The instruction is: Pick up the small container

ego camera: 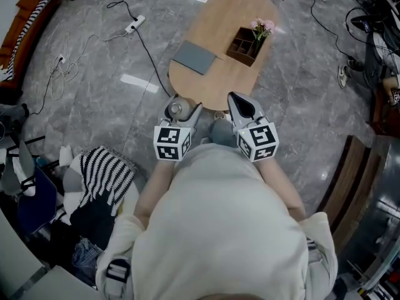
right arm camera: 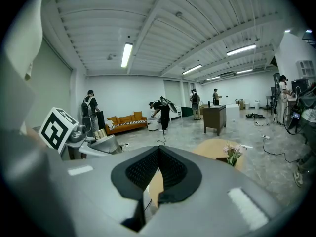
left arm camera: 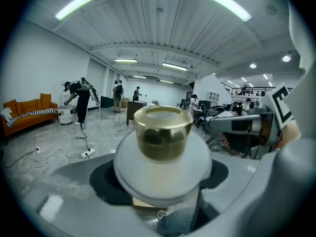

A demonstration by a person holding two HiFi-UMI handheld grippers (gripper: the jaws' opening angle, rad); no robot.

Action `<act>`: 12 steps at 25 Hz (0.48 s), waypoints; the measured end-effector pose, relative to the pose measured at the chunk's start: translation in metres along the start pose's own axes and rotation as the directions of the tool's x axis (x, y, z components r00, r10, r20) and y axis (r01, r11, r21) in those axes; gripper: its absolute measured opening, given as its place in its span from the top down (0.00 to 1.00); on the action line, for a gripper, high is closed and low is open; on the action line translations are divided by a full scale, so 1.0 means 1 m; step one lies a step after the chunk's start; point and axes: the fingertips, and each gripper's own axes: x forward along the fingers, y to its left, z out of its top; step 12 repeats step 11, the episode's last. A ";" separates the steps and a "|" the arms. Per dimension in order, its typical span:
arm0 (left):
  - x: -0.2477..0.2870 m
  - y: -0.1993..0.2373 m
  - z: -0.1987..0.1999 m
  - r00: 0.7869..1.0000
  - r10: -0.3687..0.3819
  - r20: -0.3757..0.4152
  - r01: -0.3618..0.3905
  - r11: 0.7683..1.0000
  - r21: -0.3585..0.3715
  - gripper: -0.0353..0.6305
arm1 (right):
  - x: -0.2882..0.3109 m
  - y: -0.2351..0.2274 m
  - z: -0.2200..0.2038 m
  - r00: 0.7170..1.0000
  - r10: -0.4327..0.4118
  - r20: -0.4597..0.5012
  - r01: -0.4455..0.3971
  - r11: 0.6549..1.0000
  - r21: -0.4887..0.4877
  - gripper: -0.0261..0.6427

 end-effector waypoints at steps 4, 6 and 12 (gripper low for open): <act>0.001 0.001 0.000 1.000 -0.003 0.001 0.003 1.000 -0.003 0.44 | 0.000 -0.002 -0.002 1.000 -0.009 0.001 0.009 1.000 0.004 0.97; 0.001 0.001 0.000 1.000 -0.004 0.003 0.004 1.000 -0.005 0.44 | 0.001 -0.003 -0.002 1.000 -0.011 -0.002 0.011 1.000 0.004 0.97; 0.000 -0.001 0.001 1.000 -0.005 0.011 0.005 1.000 -0.004 0.44 | -0.002 -0.003 -0.004 1.000 -0.010 0.000 0.010 1.000 0.005 0.97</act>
